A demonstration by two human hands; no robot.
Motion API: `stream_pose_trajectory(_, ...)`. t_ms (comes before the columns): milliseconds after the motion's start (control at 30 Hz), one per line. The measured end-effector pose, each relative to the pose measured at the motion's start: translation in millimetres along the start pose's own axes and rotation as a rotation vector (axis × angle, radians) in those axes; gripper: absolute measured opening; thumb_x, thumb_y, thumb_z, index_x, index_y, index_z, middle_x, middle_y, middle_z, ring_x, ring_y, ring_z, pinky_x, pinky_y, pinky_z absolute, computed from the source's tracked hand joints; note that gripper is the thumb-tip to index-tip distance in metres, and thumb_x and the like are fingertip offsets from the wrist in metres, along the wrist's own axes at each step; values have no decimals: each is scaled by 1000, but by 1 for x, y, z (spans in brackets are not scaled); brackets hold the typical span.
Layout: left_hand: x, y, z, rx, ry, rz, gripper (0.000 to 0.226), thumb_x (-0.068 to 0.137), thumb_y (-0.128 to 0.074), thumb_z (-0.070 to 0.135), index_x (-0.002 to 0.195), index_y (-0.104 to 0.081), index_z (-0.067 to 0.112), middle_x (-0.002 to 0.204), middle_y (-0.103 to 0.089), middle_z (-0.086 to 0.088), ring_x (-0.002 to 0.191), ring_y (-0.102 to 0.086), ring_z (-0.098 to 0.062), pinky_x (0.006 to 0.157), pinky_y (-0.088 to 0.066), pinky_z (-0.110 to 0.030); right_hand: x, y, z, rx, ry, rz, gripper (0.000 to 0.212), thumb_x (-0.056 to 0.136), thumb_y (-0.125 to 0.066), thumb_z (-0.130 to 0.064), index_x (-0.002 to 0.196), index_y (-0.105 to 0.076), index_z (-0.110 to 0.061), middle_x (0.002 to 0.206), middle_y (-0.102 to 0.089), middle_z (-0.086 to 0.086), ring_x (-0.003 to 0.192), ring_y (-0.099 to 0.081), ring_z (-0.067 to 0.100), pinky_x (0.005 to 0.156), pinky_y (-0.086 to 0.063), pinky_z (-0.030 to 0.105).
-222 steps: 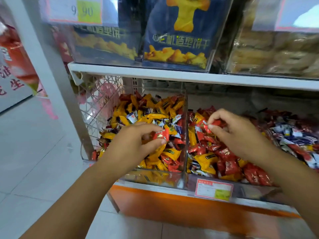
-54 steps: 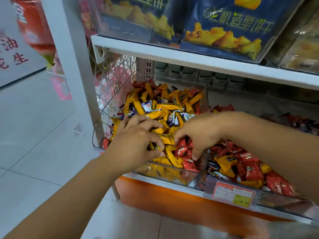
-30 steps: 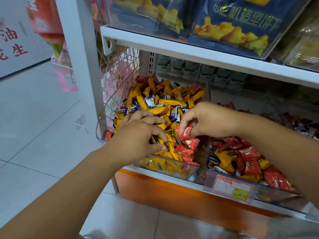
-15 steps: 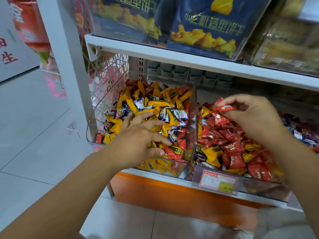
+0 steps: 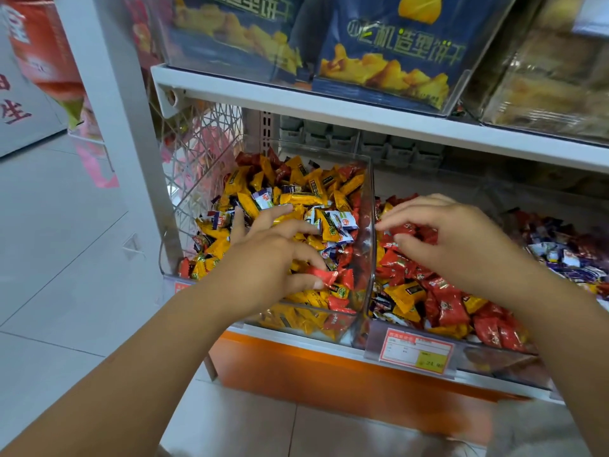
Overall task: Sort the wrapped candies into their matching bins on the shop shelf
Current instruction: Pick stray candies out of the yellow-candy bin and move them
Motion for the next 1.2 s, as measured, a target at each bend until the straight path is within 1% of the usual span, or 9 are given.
stream_pose_trajectory(67, -3, 8, -6, -72, -75, 162, 21, 76, -71, 50, 96, -71, 45, 129, -54, 25, 135, -26, -8, 113, -16, -57, 0, -9, -15, 56, 71, -26, 25, 86, -60, -25, 95, -68, -47, 101, -64, -24, 106, -53, -1, 100, -43, 31)
stream_pose_trajectory(133, -5, 14, -4, -144, -116, 202, 24, 78, -72, 46, 100, -72, 39, 108, -63, 23, 110, -43, -4, 98, -37, -35, 0, -16, -24, 90, 105, -27, 22, 87, -59, -26, 95, -71, -43, 96, -65, -21, 102, -55, -1, 96, -44, 29)
stream_pose_trajectory(267, -7, -5, 17, -172, -53, -126, 20, 89, -64, 41, 109, -63, 38, 73, -52, 21, 70, -50, 8, 61, -36, -18, 1, -15, -16, 125, 34, 27, 25, 91, -60, -22, 97, -69, -45, 95, -58, -24, 93, -55, -3, 83, -43, 21)
stream_pose_trajectory(433, -3, -20, 16, -302, 24, -408, 12, 97, -52, 38, 108, -51, 31, 123, -58, 13, 115, -51, -2, 98, -44, -33, -7, -19, 0, 92, 9, 40, 29, 91, -61, -19, 105, -65, -43, 117, -57, -23, 117, -47, 1, 103, -30, 18)
stream_pose_trajectory(600, -1, -27, 28, -221, -14, -487, 17, 96, -47, 50, 104, -44, 35, 92, -57, 12, 89, -53, -11, 76, -42, -25, -19, -19, 20, 100, -39, 5, 28, 92, -60, -23, 110, -63, -44, 122, -56, -22, 120, -47, -2, 108, -36, 27)
stream_pose_trajectory(667, -3, -29, 29, -195, 0, -495, 28, 91, -52, 57, 109, -43, 38, 102, -55, 14, 96, -51, -6, 78, -40, -20, -24, -21, 25, 72, -36, -22, 26, 91, -59, -26, 112, -64, -42, 119, -56, -24, 116, -48, -5, 105, -37, 22)
stream_pose_trajectory(767, -6, -30, 30, -191, 0, -451, 41, 85, -60, 58, 118, -45, 41, 121, -56, 11, 111, -52, -10, 93, -45, -32, -30, -21, 29, 68, -30, -40, 25, 92, -58, -27, 113, -65, -39, 117, -57, -26, 113, -48, -8, 101, -35, 13)
stream_pose_trajectory(967, -8, -29, 28, -216, -14, -375, 31, 88, -55, 59, 117, -51, 49, 99, -58, 13, 88, -53, -3, 79, -47, -26, -38, -21, 36, 97, -15, -38, 26, 91, -57, -29, 112, -64, -43, 117, -58, -25, 115, -50, -4, 102, -41, 27)
stream_pose_trajectory(1200, -5, -27, 32, -249, -20, -375, 18, 89, -58, 53, 104, -55, 43, 88, -59, 9, 76, -53, -4, 70, -47, -25, -41, -22, 36, 110, -31, -47, 26, 93, -56, -30, 112, -63, -46, 120, -55, -28, 118, -46, -7, 105, -38, 25)
Point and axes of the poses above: each hand's wrist, its own x-axis towards the middle knuckle, its own y-axis out of the back of the hand, z = x × y, the point moved 4 cm from there along x, towards the middle knuckle
